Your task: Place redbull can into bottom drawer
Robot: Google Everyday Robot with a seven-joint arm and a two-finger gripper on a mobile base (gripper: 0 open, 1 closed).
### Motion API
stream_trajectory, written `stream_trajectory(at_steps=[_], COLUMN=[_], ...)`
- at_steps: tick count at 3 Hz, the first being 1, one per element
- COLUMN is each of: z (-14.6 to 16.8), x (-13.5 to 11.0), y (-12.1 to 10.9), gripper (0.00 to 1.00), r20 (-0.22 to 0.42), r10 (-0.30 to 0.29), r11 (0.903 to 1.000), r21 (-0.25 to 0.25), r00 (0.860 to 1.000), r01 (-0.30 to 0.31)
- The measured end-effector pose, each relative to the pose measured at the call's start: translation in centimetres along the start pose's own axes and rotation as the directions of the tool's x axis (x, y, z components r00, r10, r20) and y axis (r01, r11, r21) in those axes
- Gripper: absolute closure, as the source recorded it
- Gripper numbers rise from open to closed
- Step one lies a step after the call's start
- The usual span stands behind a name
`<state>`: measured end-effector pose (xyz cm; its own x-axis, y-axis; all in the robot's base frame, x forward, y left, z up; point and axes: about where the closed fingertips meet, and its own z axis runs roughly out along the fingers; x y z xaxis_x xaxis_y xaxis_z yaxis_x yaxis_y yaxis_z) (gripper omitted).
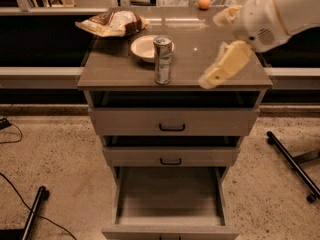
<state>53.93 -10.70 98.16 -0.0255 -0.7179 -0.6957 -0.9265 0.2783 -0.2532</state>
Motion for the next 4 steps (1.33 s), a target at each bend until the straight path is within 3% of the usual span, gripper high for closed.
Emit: stream_trajectory(at_steps=[1,2,3,4], z=[5.3,5.3,5.5,8.4], x=[-1.7,-2.8,-2.7,-1.7], y=[-0.9,-2.7,-2.8,-4.6], gripper=[0.00,0.00,0.00,0.00], r20=[0.144,0.174,0.179,0.253], r10=[0.032,0.026,0.026,0.023], r11=[0.9993,0.9957,0.9954,0.9905], r21=[0.013,0.083,0.087,0.126], r00=[0.989,0.984,0.983,0.967], r01=[-0.034,-0.041,-0.042,-0.056])
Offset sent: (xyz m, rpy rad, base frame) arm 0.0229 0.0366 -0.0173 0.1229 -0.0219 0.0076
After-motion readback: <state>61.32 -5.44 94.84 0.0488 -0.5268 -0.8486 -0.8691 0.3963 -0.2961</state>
